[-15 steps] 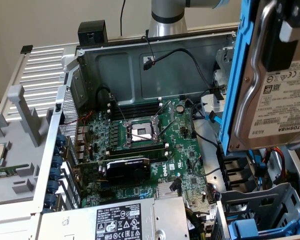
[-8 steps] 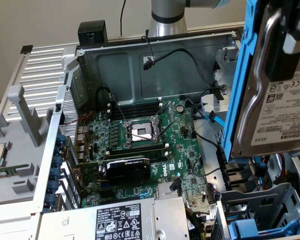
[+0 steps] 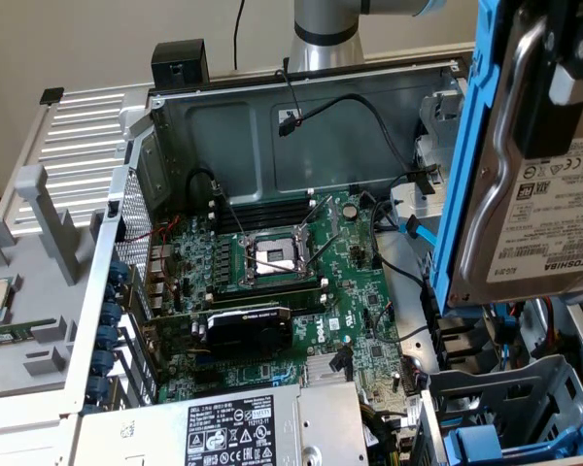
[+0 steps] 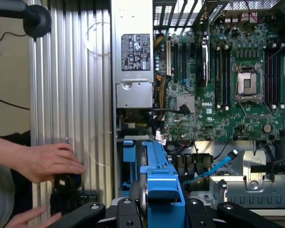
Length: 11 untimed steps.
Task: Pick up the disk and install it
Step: 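Insert the disk into the insertion slot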
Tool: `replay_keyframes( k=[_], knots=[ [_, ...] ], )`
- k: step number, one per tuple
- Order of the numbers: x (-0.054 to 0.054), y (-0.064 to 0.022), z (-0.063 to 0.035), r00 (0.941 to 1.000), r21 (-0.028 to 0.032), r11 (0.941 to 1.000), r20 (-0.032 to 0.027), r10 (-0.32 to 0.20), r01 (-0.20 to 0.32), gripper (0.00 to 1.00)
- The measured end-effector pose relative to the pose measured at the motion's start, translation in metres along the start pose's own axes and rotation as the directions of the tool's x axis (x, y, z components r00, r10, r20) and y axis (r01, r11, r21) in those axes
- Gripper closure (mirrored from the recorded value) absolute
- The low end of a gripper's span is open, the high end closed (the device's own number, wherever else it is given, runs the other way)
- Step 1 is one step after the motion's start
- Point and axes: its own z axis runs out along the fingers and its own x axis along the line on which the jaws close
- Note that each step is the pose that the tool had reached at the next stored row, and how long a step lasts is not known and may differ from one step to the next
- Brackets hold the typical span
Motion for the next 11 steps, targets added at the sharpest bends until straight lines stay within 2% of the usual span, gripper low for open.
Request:
replay_keyframes(
  k=[4,7,11],
  knots=[
    [0.0000,-0.0004,0.0000,1.0000,-0.0005,1.0000,-0.0002,0.000,0.000,0.63],
    [-0.0002,-0.0057,0.0008,1.0000,-0.0014,1.0000,-0.0003,0.001,-0.001,0.63],
    [0.0021,-0.0057,0.0040,0.9998,-0.0016,0.9998,-0.0001,0.020,-0.020,0.63]
  ],
)
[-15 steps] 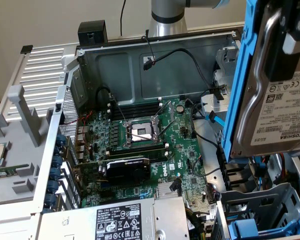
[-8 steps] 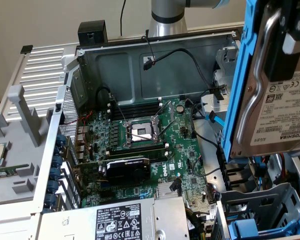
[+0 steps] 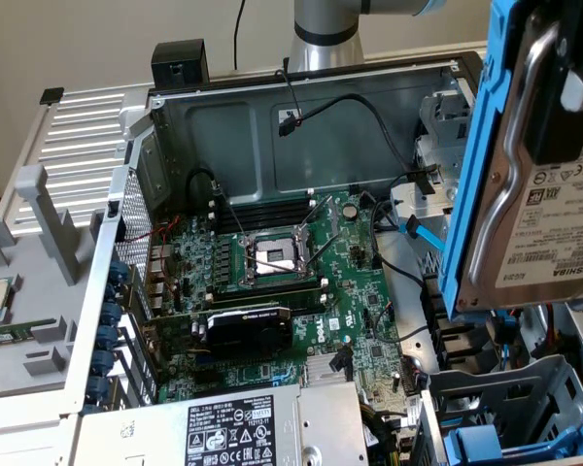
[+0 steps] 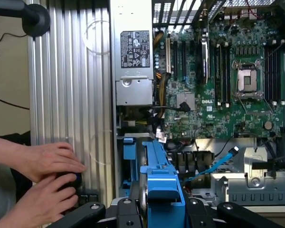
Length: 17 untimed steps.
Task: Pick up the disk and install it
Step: 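Insert the disk into the insertion slot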
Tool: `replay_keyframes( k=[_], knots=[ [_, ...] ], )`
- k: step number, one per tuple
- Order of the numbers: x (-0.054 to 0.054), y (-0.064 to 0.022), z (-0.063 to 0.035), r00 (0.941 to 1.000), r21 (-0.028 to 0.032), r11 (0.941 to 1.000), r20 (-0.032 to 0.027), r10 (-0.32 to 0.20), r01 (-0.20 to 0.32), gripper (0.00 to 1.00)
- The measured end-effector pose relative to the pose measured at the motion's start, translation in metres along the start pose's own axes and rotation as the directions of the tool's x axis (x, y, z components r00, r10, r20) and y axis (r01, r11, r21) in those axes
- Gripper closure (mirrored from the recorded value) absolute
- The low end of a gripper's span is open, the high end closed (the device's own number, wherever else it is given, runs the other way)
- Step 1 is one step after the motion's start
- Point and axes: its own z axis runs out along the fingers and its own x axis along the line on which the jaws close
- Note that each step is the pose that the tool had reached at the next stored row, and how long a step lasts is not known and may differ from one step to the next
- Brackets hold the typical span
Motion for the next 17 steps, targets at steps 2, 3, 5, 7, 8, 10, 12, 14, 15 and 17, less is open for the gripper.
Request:
replay_keyframes(
  k=[2,3,5,7,8,10,12,14,15,17],
  knots=[
    [0.001,-0.0001,0.0030,0.9999,-0.0003,0.9999,-0.0006,0.013,-0.013,0.63],
    [0.002,-0.0001,0.0051,0.9998,-0.0002,0.9998,-0.0005,0.019,-0.019,0.63],
    [0.004,-0.0002,0.0086,0.9996,0.0004,0.9996,-0.0005,0.027,-0.027,0.63],
    [0.007,-0.0002,0.0122,0.9994,0.0005,0.9994,-0.0007,0.034,-0.034,0.63],
    [0.008,-0.0003,0.0141,0.9994,0.0005,0.9994,-0.0008,0.036,-0.036,0.63],
    [0.010,-0.0004,0.0177,0.9992,0.0005,0.9992,-0.0009,0.040,-0.040,0.63],
    [0.011,-0.0004,0.0214,0.9990,0.0004,0.9990,-0.0008,0.044,-0.044,0.63],
    [0.012,-0.0005,0.0251,0.9988,0.0003,0.9988,-0.0009,0.049,-0.049,0.63],
    [0.013,-0.0006,0.0269,0.9987,0.0003,0.9987,-0.0009,0.051,-0.051,0.63],
    [0.013,-0.0008,0.0305,0.9985,0.0002,0.9985,-0.0012,0.055,-0.055,0.63]
  ],
)
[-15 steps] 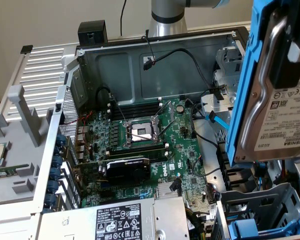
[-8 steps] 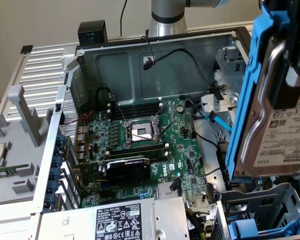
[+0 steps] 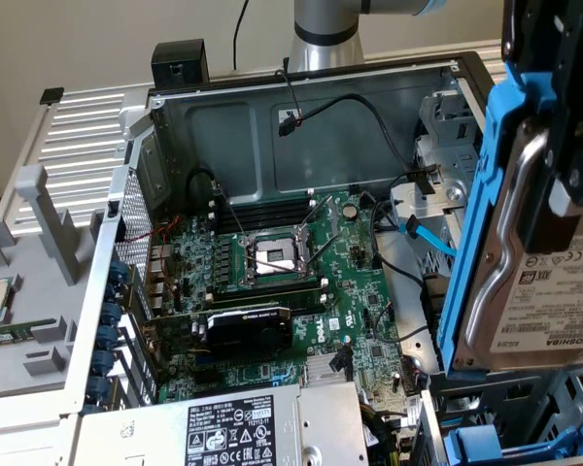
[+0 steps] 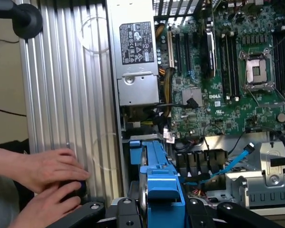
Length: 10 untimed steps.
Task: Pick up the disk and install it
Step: 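Insert the disk into the insertion slot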
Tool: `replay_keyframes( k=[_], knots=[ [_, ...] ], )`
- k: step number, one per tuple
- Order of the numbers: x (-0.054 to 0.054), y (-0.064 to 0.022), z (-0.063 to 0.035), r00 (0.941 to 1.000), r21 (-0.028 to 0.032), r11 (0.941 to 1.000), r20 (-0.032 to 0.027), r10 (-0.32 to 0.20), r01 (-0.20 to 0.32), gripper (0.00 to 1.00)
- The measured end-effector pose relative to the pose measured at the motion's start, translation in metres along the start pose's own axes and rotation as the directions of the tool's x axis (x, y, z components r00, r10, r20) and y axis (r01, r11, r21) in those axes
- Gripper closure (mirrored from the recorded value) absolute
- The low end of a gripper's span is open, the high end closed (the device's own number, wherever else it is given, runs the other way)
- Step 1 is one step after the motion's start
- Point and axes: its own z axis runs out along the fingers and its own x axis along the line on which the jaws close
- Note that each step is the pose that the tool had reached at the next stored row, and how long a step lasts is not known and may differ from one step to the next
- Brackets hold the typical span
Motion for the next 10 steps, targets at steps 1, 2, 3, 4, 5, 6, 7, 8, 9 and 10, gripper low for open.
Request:
replay_keyframes(
  k=[1,2,3,4,5,6,7,8,9,10],
  knots=[
    [0.000,-0.0002,0.0019,1.0000,0.0000,1.0000,0.0002,0.001,-0.001,0.63],
    [0.000,-0.0004,0.0037,1.0000,0.0000,1.0000,0.0002,0.003,-0.003,0.63],
    [0.000,-0.0006,0.0055,1.0000,-0.0001,1.0000,0.0003,0.003,-0.003,0.63],
    [0.000,-0.0007,0.0074,1.0000,0.0000,1.0000,0.0003,0.004,-0.004,0.63],
    [0.000,-0.0007,0.0091,1.0000,-0.0001,1.0000,0.0003,0.005,-0.005,0.63],
    [0.000,-0.0008,0.0109,1.0000,-0.0001,1.0000,0.0002,0.006,-0.006,0.63],
    [0.000,-0.0009,0.0127,1.0000,-0.0001,1.0000,0.0003,0.006,-0.006,0.63],
    [0.000,-0.0014,0.0156,1.0000,-0.0001,1.0000,0.0003,0.006,-0.006,0.63],
    [0.000,-0.0016,0.0166,1.0000,-0.0001,1.0000,0.0002,0.006,-0.006,0.63],
    [0.000,-0.0017,0.0177,1.0000,-0.0001,1.0000,0.0002,0.006,-0.006,0.63]
  ],
)
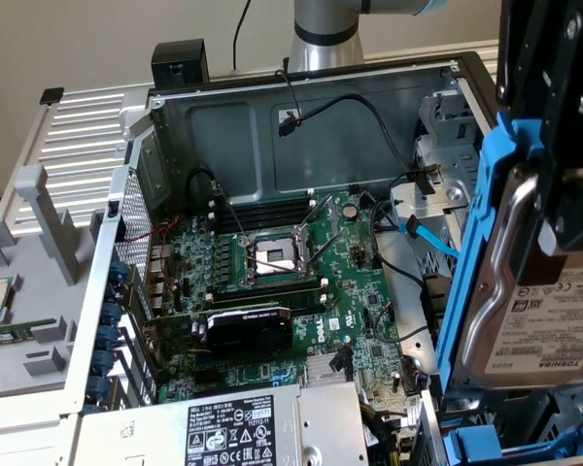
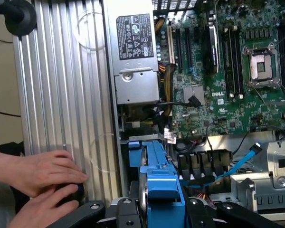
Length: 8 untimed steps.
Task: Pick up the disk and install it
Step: 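Insert the disk into the insertion slot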
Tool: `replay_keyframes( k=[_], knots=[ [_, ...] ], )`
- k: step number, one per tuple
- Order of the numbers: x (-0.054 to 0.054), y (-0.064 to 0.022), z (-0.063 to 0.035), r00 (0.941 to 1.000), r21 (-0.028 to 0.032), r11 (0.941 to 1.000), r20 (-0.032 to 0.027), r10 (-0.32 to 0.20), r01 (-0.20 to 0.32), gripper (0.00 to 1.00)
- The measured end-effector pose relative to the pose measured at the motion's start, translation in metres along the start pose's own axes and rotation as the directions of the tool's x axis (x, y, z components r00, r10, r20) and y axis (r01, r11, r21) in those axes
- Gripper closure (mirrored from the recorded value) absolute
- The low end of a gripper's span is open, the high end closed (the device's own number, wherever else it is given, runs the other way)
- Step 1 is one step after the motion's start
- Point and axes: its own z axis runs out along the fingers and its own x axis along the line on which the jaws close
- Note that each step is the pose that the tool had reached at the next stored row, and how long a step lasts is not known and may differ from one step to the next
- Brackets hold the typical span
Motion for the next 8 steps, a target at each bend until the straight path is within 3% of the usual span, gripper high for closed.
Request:
replay_keyframes(
  k=[8],
  knots=[
    [-0.0008,-0.0013,0.0055,0.9997,0.0032,0.9997,0.0007,-0.024,0.024,0.63]
  ],
)
